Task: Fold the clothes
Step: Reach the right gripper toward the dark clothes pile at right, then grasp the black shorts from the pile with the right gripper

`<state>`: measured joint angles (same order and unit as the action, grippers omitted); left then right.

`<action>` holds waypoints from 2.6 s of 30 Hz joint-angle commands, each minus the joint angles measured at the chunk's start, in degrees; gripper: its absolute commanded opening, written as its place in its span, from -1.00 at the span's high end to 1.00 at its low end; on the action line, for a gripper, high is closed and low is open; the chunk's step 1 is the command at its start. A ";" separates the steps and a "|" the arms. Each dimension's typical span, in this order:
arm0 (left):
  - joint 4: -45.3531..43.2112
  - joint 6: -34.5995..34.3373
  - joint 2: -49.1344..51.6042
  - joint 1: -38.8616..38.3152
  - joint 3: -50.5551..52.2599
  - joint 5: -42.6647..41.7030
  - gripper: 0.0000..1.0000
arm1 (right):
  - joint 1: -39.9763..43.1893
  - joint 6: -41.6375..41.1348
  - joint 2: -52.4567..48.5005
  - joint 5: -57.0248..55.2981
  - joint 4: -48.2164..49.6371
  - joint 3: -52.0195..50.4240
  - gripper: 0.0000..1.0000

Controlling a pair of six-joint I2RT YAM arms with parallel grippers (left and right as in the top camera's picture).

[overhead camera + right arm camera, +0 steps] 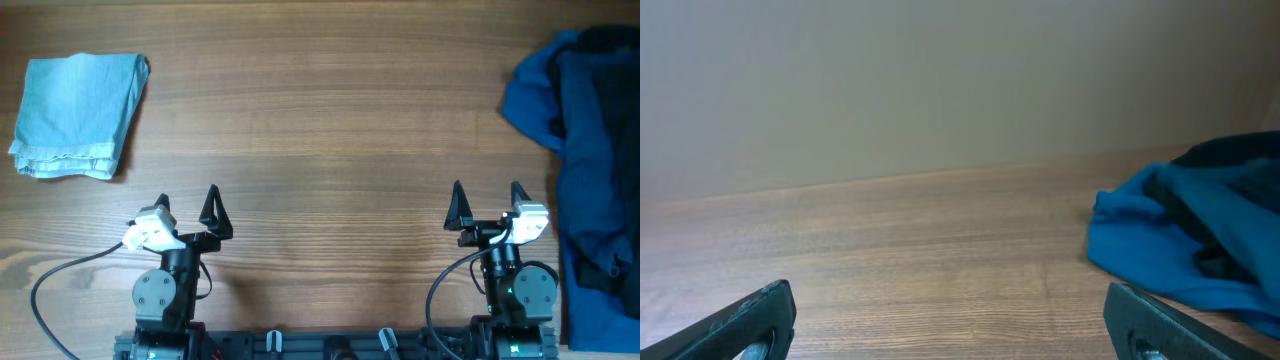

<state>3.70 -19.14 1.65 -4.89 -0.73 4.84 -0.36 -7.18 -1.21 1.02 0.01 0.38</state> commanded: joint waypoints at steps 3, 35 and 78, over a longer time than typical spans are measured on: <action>0.00 1.16 -0.42 -0.37 0.39 -0.28 -0.99 | -0.42 1.03 0.31 0.26 0.28 -0.09 -1.00; 0.00 1.14 -0.35 -0.37 0.39 -0.26 -1.00 | -0.42 -4.02 -10.32 1.14 -5.90 21.92 -0.99; -0.02 1.14 -0.09 -0.37 0.39 -0.28 -0.99 | 45.22 27.93 -132.69 6.25 -18.25 118.20 -1.00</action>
<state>3.81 -19.11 1.61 -4.89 -0.62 4.64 43.51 19.88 -129.91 8.03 -18.74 118.26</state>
